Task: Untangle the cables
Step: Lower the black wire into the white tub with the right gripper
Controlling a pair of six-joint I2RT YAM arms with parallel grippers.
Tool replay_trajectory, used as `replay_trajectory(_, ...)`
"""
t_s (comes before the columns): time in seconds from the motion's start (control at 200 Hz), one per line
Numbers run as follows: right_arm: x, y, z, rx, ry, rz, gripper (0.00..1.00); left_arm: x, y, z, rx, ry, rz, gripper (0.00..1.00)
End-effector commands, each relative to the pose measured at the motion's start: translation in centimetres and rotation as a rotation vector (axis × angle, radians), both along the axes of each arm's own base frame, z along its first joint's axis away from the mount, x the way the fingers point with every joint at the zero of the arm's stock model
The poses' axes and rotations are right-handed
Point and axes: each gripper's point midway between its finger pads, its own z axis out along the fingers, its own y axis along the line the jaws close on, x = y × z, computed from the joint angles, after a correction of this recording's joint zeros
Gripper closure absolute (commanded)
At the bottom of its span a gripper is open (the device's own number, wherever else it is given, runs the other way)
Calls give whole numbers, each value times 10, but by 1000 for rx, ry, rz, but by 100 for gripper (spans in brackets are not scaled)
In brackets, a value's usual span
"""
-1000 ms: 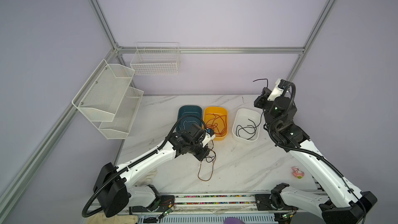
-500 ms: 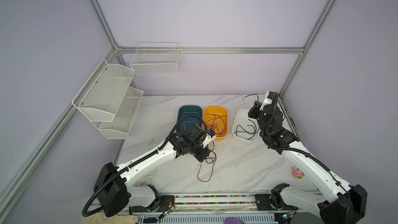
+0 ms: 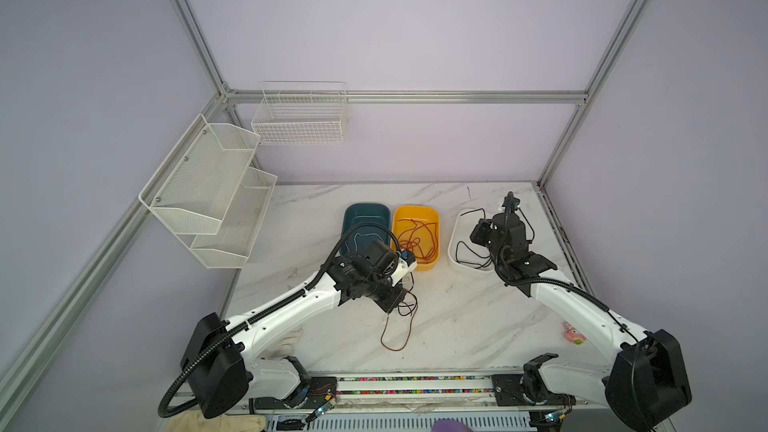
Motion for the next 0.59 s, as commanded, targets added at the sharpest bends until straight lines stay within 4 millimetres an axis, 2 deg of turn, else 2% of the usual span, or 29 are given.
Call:
replay_trajectory(0.0,3,-5,-22,57,46,-34,100,-7,1,-8,14,4,-41,100)
replay_trajectory(0.1,5,-14,-41,79,92,-63,100,-7,1,-8,16,5,-42,100)
replay_trajectory(0.21,9,-11,-59,110,133,-39,100,-8,0,-8,15,5,-46,100)
replay_trajectory(0.3,12,-10,-64,126,140,-32,100,-8,1,-8,17,5,-43,100)
replay_trajectory(0.32,12,-9,-74,122,164,-31,100,-8,0,-8,17,7,-46,100)
replay_trajectory(0.44,15,-4,-87,130,191,-11,100,-9,0,-8,17,6,-48,100)
replay_trajectory(0.59,18,-6,-98,120,216,-21,100,-9,0,-9,19,9,-48,100)
